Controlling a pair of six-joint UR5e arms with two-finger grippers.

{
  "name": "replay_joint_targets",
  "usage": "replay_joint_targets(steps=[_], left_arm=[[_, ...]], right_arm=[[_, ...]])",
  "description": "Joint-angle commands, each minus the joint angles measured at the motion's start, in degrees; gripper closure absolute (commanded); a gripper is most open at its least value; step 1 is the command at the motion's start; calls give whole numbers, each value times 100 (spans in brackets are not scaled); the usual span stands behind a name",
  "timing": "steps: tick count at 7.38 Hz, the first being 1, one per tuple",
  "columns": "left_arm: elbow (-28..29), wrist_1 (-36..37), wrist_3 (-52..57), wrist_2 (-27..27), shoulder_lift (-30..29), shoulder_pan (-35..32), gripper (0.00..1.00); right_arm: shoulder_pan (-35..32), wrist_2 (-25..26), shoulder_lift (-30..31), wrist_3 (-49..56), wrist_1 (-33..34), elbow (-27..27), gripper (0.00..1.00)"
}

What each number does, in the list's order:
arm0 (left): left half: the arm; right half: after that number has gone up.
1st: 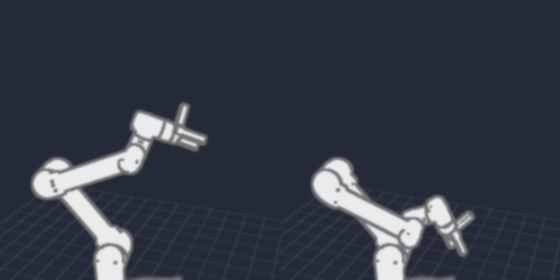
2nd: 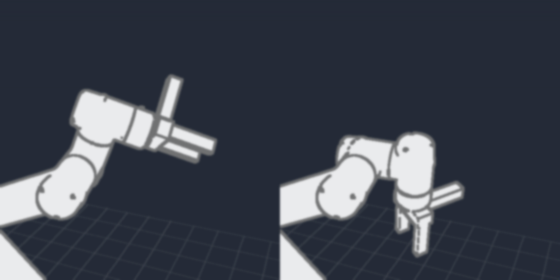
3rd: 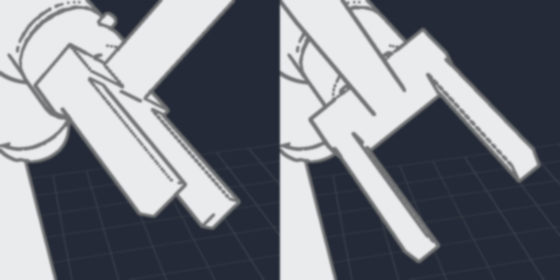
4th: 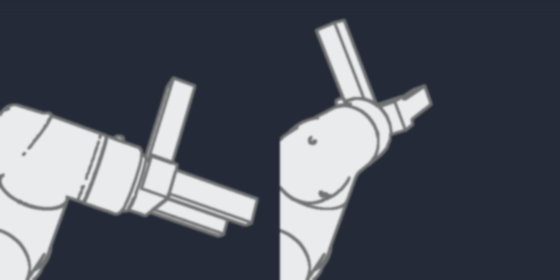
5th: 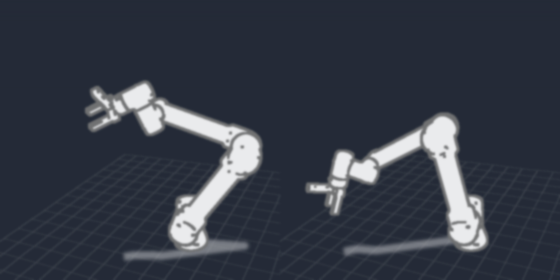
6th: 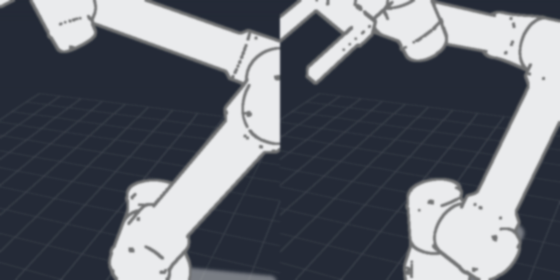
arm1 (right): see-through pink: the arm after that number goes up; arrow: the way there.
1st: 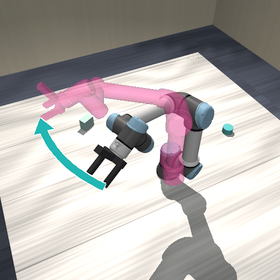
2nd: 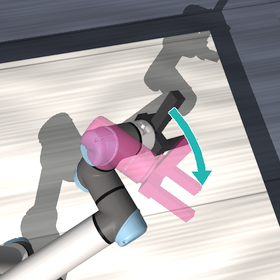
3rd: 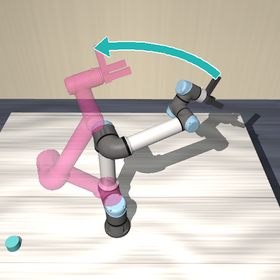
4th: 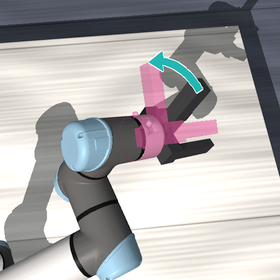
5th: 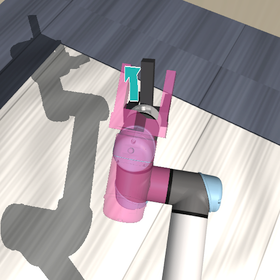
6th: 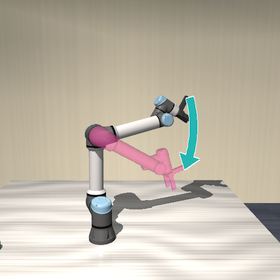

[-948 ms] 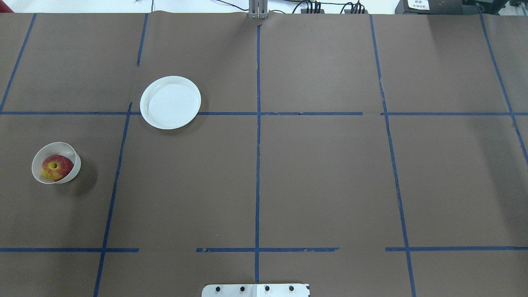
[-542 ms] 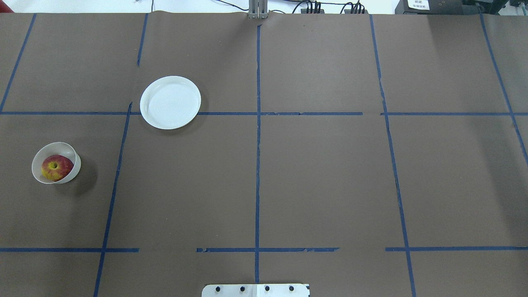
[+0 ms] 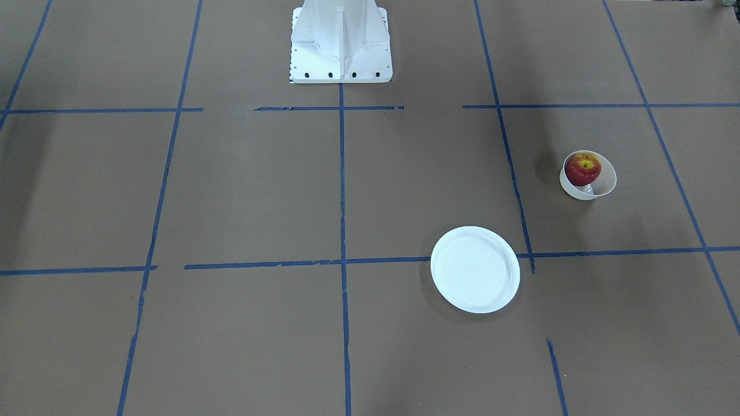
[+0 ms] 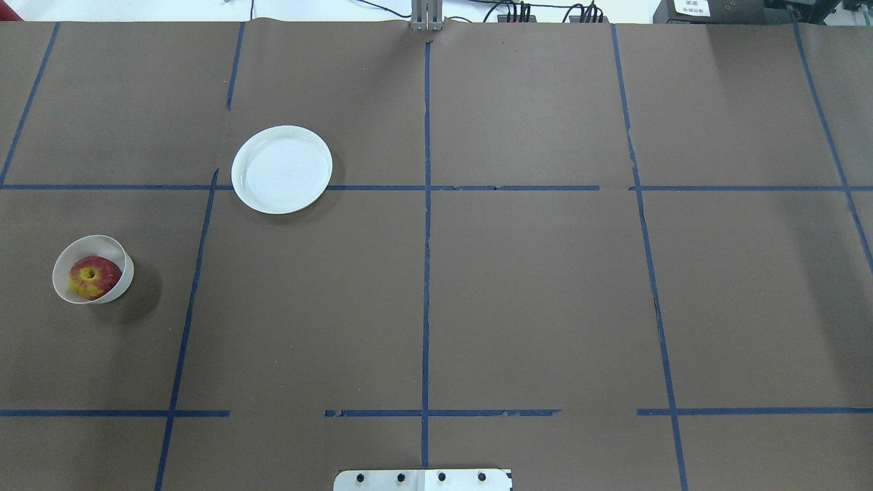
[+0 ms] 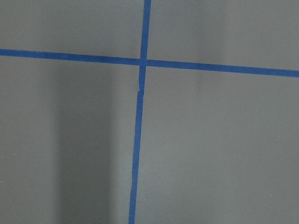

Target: Move apple from plate to bowl

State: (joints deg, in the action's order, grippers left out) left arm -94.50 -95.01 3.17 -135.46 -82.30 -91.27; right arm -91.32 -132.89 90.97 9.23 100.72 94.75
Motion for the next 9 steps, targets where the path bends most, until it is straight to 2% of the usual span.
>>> replay_joint_targets(steps=[1, 4, 9], left_arm=[[63, 9, 0, 2, -32, -5, 0], [19, 377, 0, 2, -111, -14, 0], [1, 378, 0, 11, -120, -93, 0]], right_arm=[[0, 0, 0, 0, 0, 0, 0], [0, 0, 0, 0, 0, 0, 0], [0, 0, 0, 0, 0, 0, 0]])
